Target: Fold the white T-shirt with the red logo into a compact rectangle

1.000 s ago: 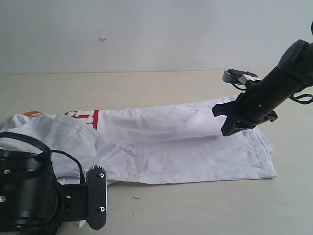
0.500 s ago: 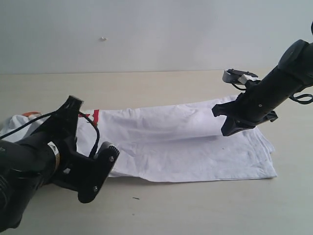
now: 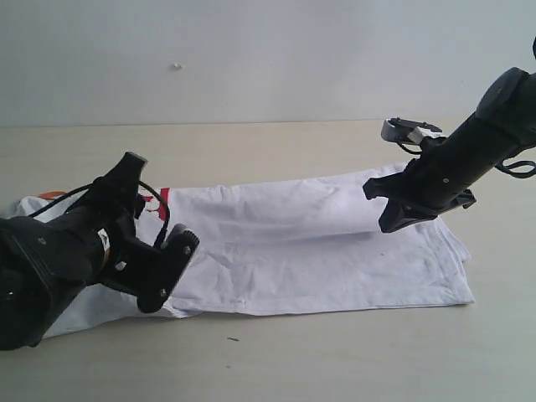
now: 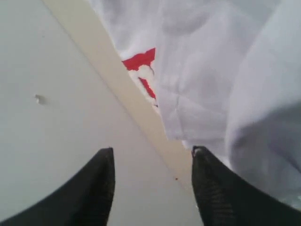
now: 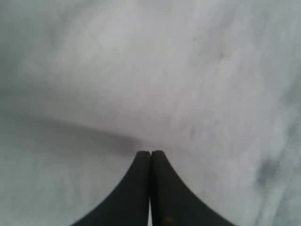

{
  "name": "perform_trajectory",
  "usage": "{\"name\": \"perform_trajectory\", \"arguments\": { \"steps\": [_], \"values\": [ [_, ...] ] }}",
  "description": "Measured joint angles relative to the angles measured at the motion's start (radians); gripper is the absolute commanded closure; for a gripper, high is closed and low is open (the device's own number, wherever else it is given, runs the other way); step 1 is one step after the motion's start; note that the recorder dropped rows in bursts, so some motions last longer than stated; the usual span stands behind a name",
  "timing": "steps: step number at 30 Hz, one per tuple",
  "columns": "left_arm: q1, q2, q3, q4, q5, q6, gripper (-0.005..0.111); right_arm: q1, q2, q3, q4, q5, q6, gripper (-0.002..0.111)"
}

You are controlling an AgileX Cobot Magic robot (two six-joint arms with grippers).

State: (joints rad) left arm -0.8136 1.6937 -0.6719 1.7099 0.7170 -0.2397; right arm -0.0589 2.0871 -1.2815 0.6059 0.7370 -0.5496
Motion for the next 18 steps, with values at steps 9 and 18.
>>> {"name": "perform_trajectory", "arguments": {
  "steps": [9,18],
  "values": [
    [-0.007,-0.057,-0.153,-0.369,-0.008,-0.453,0.107,0.000,-0.015,0.000,0.000,0.000,0.000,0.108],
    [0.053,-0.084,-0.114,-1.321,-0.038,0.378,0.107,0.000,-0.015,0.000,0.012,0.000,0.000,0.108]
  ]
}}
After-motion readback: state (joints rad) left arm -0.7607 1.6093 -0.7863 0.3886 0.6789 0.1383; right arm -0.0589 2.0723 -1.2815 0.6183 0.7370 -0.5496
